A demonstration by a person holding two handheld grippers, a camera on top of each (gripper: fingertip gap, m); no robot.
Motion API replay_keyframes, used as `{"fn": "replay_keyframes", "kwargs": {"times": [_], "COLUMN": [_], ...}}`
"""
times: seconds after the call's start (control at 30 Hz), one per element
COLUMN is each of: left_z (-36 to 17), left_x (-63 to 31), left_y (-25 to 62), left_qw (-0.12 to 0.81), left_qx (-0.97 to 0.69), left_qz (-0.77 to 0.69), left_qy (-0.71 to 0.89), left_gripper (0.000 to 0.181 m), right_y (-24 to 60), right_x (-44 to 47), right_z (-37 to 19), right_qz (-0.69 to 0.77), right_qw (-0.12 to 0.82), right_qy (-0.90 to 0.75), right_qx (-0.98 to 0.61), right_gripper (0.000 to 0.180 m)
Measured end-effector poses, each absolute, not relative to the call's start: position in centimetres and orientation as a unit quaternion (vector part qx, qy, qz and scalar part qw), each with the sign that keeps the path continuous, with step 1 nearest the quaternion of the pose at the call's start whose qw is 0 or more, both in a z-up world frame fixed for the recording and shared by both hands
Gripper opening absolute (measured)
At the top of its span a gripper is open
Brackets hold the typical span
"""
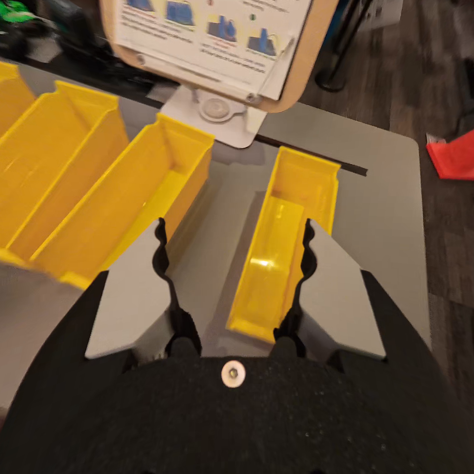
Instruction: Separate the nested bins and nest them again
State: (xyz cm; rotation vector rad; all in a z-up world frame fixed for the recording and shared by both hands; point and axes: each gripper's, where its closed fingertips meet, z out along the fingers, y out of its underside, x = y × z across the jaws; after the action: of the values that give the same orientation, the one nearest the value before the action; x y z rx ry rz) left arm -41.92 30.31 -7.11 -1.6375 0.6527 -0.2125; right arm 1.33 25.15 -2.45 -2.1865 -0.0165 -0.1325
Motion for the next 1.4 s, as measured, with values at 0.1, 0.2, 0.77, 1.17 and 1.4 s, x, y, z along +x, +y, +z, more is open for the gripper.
{"fn": "replay_keyframes", "kwargs": {"times": [0.1, 0.2, 0.77, 1.17, 1.4], "left_z": [-6.9, -8.5, -12.9, -12.8, -12.8], "left_x": [-41.3, -41.8, -43.5, -45.3, -45.0], "left_y": [28.7, 26.9, 25.5, 24.4, 25.0], "left_qw": [0.608, 0.586, 0.511, 0.512, 0.513], "left_qx": [-0.728, -0.741, -0.796, -0.802, -0.804], "left_qz": [-0.163, -0.175, -0.182, -0.185, -0.185], "left_qy": [0.274, 0.277, 0.269, 0.246, 0.238], "left_gripper": [0.06, 0.06, 0.05, 0.048, 0.049], "right_y": [19.2, 13.8, 10.8, 12.2, 11.4], "right_x": [-3.3, -6.7, -6.5, -6.5, -7.1], "right_z": [-5.3, -10.6, -15.0, -14.6, -14.6], "right_qz": [-0.012, 0.019, 0.076, 0.057, 0.056], "right_qw": [0.507, 0.504, 0.513, 0.53, 0.533], "right_qy": [0.0, 0.007, 0.051, 0.043, 0.021], "right_qx": [-0.862, -0.863, -0.854, -0.845, -0.844], "right_gripper": [0.09, 0.087, 0.078, 0.077, 0.068]}}
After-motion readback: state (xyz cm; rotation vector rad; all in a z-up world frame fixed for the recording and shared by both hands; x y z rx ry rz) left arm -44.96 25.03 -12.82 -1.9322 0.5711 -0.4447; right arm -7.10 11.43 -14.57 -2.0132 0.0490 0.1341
